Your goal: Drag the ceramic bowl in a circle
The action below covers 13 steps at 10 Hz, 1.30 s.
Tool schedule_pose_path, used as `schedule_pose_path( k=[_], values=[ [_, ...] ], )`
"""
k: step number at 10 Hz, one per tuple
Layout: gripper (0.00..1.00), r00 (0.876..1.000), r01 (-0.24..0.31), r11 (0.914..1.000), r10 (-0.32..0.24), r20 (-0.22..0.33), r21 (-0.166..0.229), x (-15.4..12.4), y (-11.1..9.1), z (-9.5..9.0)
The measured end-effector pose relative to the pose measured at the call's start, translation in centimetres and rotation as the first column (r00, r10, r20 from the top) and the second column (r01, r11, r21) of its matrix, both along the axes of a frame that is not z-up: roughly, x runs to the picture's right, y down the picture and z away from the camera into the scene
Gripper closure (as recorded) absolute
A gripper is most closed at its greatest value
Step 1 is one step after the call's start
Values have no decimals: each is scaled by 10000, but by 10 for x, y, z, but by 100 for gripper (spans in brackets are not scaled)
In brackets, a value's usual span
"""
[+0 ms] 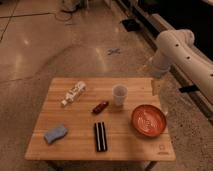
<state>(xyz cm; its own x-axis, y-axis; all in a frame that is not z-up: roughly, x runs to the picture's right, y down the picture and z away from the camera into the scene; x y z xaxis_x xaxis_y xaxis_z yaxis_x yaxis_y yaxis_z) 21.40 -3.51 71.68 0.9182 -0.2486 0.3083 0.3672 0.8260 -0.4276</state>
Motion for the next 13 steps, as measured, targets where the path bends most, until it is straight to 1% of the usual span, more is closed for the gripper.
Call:
schedule_pose_path(
  k=[11,12,13],
  values=[
    [20,10000,9,10000,-9,12,-5,0,0,0],
    [20,10000,50,9999,-50,0,-129,3,9,2],
    [20,10000,62,9996,-64,-57,-275,10,22,5]
  ],
)
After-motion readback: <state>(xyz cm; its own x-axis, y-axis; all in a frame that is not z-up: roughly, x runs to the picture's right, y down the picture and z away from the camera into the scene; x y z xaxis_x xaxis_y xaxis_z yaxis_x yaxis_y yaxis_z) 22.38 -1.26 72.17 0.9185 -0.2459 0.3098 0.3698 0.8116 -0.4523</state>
